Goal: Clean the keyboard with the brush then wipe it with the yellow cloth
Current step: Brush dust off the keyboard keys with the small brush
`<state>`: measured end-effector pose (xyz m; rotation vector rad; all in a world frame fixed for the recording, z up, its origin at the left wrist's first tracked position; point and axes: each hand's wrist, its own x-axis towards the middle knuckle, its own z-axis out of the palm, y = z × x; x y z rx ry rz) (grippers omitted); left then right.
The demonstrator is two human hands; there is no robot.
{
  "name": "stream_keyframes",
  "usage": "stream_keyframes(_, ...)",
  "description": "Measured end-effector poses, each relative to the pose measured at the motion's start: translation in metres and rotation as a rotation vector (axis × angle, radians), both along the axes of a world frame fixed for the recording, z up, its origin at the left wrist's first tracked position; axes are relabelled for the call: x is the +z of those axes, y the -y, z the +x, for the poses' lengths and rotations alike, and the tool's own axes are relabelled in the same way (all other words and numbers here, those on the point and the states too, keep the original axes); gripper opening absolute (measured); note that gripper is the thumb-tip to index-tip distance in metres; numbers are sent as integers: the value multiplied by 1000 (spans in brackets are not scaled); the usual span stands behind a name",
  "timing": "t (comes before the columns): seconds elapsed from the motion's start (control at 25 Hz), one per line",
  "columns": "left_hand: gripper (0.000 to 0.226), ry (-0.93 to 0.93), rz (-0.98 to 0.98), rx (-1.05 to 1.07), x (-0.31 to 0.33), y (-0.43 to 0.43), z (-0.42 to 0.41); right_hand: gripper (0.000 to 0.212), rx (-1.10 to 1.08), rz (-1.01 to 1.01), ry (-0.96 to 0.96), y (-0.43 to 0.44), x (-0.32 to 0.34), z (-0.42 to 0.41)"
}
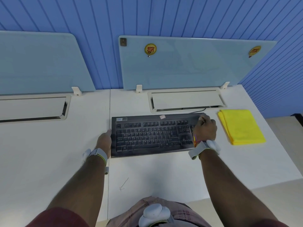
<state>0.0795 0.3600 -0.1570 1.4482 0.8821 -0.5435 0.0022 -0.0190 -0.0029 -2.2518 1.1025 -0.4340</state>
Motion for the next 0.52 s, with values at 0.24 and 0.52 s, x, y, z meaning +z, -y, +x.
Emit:
stream_keyframes(0.24,51,19,-5,10,38,15,-11,18,-18,528,141,23,7,3)
stream_keyframes(0.52,65,30,-1,-49,-16,-10,5,28,-47,54,-339,18,21,2)
